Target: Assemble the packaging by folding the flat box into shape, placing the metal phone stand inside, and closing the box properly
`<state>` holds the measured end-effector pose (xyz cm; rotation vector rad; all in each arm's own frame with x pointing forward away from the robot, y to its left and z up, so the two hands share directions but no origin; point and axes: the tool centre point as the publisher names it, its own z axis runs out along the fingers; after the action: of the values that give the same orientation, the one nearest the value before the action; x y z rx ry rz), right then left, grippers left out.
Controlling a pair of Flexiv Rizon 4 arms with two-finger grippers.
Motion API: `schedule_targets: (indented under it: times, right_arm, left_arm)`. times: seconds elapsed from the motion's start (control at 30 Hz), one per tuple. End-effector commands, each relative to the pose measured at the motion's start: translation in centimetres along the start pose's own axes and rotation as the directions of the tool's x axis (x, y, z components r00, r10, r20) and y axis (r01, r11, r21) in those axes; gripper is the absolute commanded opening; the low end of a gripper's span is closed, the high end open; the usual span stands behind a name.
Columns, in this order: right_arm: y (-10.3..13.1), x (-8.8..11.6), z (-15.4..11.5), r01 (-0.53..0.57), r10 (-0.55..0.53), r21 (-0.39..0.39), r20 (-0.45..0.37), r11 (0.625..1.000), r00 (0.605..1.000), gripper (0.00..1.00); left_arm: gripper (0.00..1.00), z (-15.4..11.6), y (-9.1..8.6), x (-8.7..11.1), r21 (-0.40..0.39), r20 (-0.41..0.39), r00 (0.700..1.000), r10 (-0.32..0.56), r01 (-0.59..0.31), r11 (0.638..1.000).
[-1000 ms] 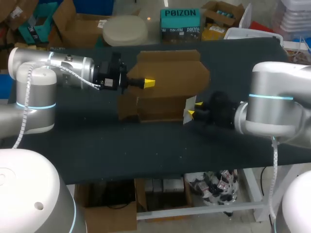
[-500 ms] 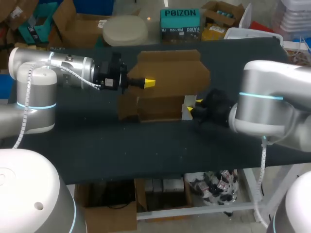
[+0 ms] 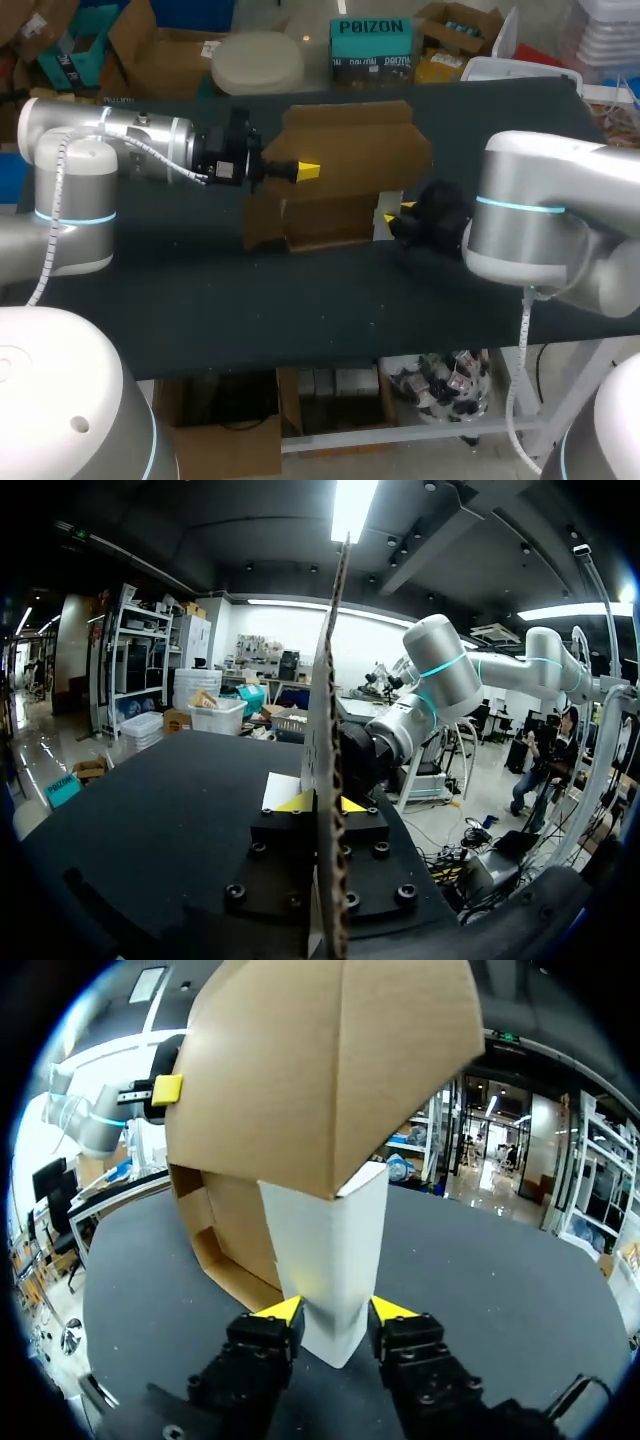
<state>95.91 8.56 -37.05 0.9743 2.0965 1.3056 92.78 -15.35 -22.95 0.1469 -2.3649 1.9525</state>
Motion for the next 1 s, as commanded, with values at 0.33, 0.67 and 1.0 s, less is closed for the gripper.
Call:
schedule_targets:
  times: [0.33, 0.67, 1.0]
  right_arm:
    - [0.0, -0.3, 1.7, -0.002, 0.008, -0.052, 0.117, 0.999, 0.993, 0.42]
    - [0.1, -0.8, 2.4, 0.032, -0.026, -0.089, 0.07, 0.996, 0.997, 0.43]
    - [0.1, -1.3, 3.2, 0.015, -0.01, -0.109, 0.045, 0.994, 0.999, 0.36]
  left_arm:
    - [0.0, 0.0, 0.3, 0.0, -0.001, -0.006, 1.0, 0.0, 0.0, 1.0]
    - [0.0, 0.0, 0.3, 0.0, -0.001, -0.006, 1.0, 0.0, 0.0, 1.0]
    - [0.0, 0.0, 0.3, 0.0, -0.001, -0.006, 1.0, 0.0, 0.0, 1.0]
